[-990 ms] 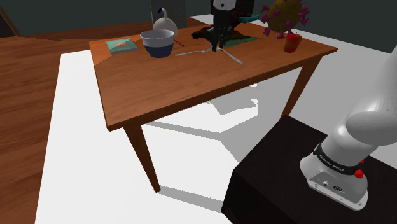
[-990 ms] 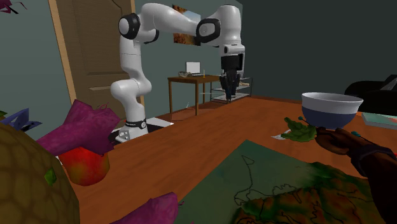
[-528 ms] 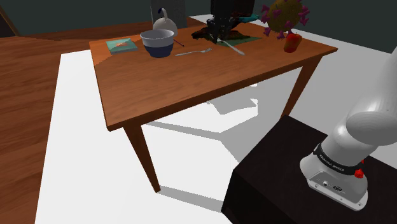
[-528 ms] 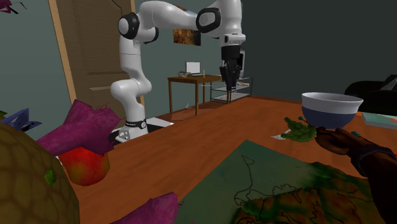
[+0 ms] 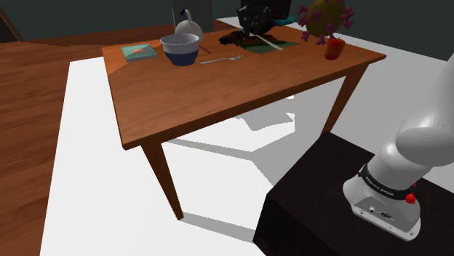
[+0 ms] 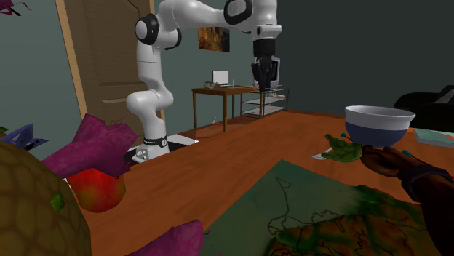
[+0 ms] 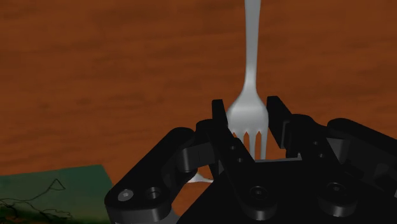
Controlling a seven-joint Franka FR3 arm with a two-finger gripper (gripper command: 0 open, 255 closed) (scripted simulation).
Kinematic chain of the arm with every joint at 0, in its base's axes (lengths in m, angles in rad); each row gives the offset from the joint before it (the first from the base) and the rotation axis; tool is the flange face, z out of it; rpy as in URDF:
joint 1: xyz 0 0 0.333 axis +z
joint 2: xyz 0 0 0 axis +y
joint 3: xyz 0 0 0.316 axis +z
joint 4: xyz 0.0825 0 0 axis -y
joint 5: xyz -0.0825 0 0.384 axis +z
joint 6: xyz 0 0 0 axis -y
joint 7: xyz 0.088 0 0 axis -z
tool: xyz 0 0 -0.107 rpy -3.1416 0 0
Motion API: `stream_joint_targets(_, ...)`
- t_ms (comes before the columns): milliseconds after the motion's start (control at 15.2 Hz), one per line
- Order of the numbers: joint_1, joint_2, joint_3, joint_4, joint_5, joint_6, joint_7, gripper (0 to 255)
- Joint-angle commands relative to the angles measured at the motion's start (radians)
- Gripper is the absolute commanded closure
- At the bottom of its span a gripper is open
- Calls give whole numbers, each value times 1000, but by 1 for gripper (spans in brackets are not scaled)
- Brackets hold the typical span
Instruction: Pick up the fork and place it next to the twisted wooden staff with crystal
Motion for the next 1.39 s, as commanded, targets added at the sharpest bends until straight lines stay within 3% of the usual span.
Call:
stream_joint_targets(0, 1, 6, 0, 24, -1, -18, 1, 255)
stream_joint_targets(660, -123, -20, -108, -8, 24, -15, -233, 255)
stream_joint_targets(1320, -250, 55, -213, 89, 56, -45, -467, 255)
